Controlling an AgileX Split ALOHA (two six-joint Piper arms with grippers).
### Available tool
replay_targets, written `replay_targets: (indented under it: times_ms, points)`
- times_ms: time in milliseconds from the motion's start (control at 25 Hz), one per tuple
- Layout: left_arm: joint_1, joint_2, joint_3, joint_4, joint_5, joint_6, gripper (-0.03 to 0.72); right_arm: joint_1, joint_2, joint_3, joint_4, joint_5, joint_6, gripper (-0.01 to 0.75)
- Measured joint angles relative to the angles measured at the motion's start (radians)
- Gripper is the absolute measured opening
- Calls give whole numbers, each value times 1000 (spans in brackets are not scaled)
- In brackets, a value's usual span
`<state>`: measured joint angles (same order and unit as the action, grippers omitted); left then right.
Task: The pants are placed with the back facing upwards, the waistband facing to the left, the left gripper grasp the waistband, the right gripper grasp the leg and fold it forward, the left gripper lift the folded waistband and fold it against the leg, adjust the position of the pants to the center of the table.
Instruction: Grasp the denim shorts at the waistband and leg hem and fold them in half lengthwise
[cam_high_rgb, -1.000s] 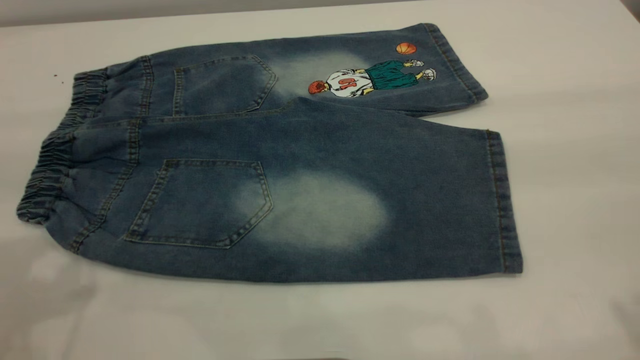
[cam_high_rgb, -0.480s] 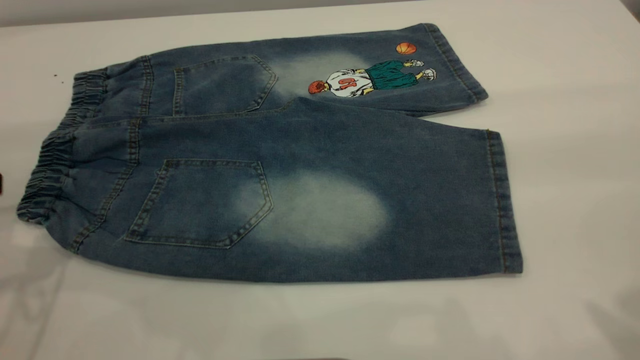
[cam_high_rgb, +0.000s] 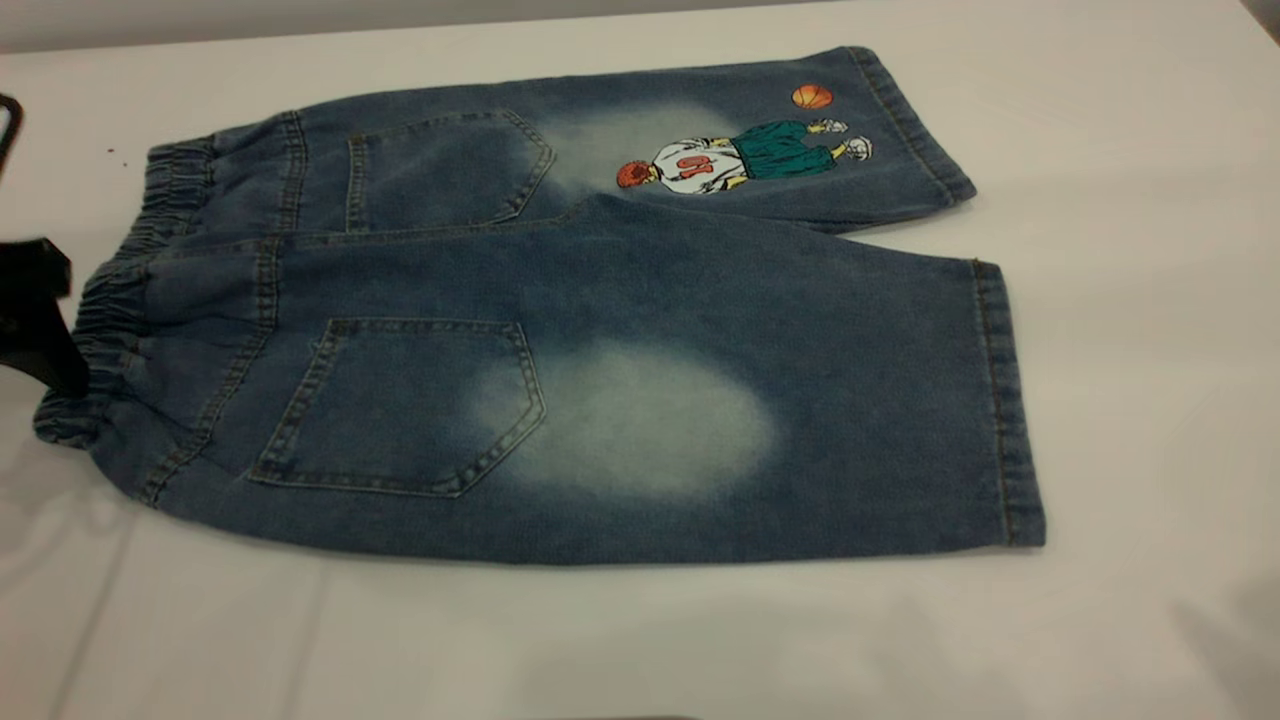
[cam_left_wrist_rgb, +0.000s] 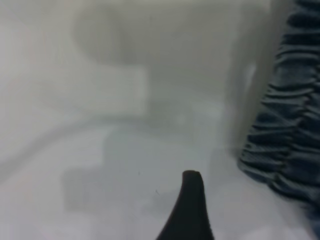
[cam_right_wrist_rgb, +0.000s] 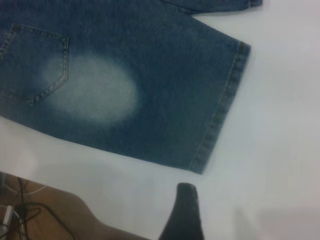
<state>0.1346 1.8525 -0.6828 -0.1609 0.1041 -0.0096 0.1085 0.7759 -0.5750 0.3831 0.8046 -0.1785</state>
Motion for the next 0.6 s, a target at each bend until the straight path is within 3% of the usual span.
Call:
replay_targets:
  times_ms: [400,480,600]
  points:
    - [-7,134,-59,-1,-37,1,546,0,0,0,0,-1,-3,549]
    - [-12,144,-70,-3,-35,1,499,0,0,0,0,-1,-5,549]
    - [-23,149,-76,-16,-34,1,348,0,0,0,0,-1,-13,549]
